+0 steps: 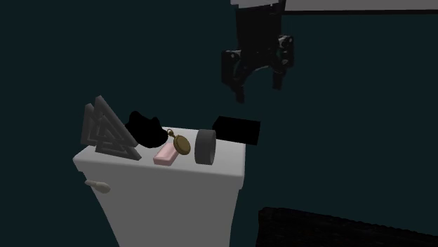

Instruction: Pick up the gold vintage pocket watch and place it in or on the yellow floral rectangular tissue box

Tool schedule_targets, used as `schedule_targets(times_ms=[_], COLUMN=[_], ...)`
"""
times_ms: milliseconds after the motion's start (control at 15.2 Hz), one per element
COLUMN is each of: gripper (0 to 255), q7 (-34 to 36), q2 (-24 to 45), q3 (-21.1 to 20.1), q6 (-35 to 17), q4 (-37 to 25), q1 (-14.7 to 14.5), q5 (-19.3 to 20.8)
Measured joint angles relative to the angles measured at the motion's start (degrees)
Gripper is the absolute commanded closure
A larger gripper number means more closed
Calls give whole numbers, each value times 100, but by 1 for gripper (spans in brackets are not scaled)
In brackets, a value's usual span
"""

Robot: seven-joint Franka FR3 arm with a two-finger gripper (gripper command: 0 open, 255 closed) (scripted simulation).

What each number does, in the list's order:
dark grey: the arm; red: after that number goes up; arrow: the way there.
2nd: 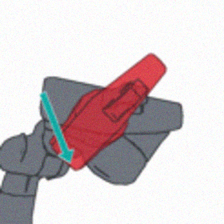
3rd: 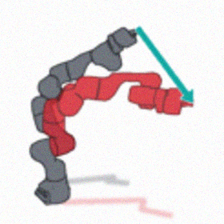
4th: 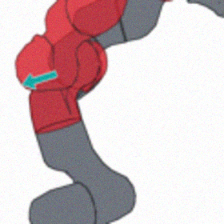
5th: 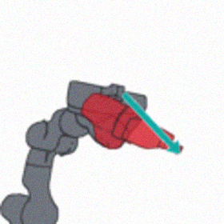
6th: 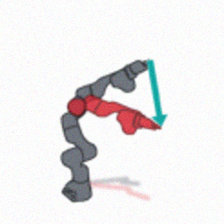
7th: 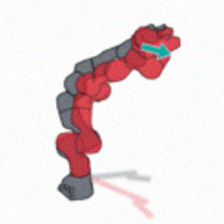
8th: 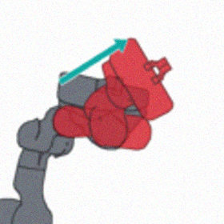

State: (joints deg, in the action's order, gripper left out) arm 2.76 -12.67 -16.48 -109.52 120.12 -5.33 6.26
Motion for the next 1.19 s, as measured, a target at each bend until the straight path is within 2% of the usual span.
schedule_targets(times_ms=[396,660,990,1188], gripper=[0,0,0,0], q7=[479,719,947,977], q2=[1326,2262,3411,4240], q3=[-446,-613,-696,-661], q6=[16,211,507,794], q4=[-1043,-1916,-3025,-3962], q1=[-233,-497,-996,-1394], q5=[640,1143,1747,2101])
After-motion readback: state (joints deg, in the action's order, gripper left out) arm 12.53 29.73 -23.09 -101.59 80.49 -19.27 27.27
